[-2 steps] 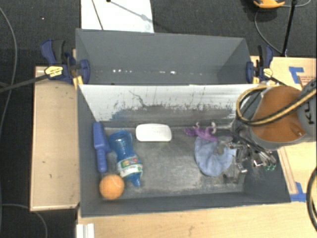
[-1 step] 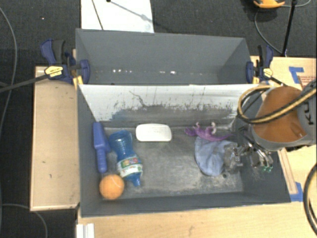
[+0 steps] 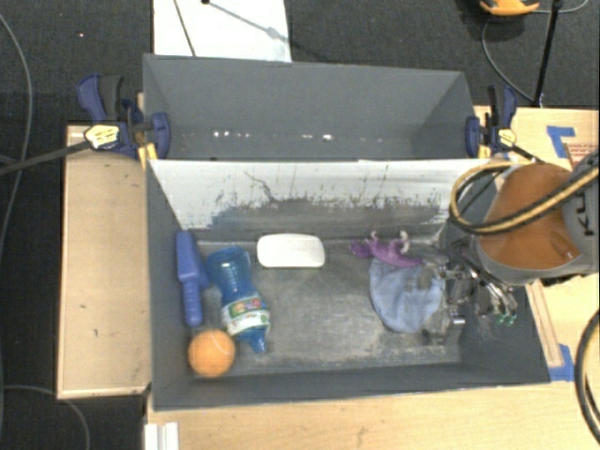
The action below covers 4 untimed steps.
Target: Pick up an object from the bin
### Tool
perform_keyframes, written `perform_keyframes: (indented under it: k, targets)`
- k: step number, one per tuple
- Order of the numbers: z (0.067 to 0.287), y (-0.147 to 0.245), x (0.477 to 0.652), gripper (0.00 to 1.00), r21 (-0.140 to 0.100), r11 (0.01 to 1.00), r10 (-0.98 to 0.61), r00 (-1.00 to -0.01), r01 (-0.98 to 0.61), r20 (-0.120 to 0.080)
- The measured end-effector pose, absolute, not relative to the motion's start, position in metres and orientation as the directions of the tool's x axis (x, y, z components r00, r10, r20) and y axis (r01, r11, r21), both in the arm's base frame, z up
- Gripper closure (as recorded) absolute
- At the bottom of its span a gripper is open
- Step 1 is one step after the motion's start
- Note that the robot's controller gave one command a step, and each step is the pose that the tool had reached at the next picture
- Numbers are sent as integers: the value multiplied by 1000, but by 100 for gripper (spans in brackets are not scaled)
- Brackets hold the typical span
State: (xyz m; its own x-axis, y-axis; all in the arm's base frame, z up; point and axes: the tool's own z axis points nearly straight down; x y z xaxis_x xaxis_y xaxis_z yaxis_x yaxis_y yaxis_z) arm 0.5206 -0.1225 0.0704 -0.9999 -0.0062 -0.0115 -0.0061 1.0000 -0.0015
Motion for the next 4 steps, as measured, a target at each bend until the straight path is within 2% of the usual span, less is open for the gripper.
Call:
perform_keyframes:
  k: [1, 2, 3, 4]
  targets:
    - [70, -123, 521, 0, -1, 1000, -7, -1000, -7, -11]
    - [71, -151, 557, 100, -4, 995, -102, -995, -101, -15]
    - [70, -151, 556, 0, -4, 995, -104, -994, -104, -14]
    - [71, -151, 556, 0, -4, 994, -105, -994, -105, -14]
